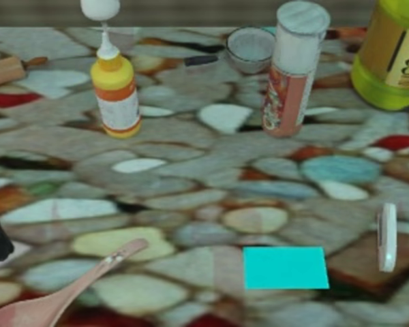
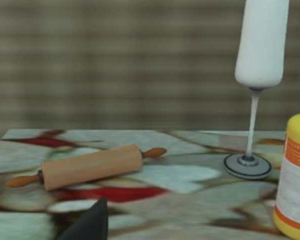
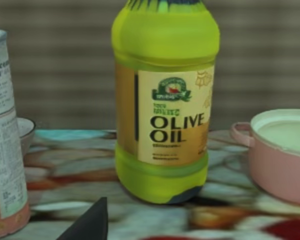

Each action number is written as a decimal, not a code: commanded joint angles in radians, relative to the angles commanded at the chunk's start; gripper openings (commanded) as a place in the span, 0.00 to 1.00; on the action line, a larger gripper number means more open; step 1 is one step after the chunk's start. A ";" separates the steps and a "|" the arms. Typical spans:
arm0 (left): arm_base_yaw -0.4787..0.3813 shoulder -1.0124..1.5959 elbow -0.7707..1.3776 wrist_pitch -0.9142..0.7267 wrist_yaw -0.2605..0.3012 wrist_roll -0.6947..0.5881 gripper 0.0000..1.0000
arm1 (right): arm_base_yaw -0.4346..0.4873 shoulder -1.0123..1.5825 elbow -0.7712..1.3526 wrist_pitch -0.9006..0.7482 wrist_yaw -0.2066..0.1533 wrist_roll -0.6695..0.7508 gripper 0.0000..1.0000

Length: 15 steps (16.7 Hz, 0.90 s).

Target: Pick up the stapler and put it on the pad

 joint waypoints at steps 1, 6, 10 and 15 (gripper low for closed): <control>0.000 0.000 0.000 0.000 0.000 0.000 1.00 | 0.000 0.000 0.000 0.000 0.000 0.000 1.00; 0.000 0.000 0.000 0.000 0.000 0.000 1.00 | 0.023 0.106 0.100 -0.089 -0.002 0.039 1.00; 0.000 0.000 0.000 0.000 0.000 0.000 1.00 | 0.071 0.381 0.316 -0.283 -0.001 0.120 1.00; 0.000 0.000 0.000 0.000 0.000 0.000 1.00 | 0.147 0.879 0.644 -0.596 0.000 0.241 1.00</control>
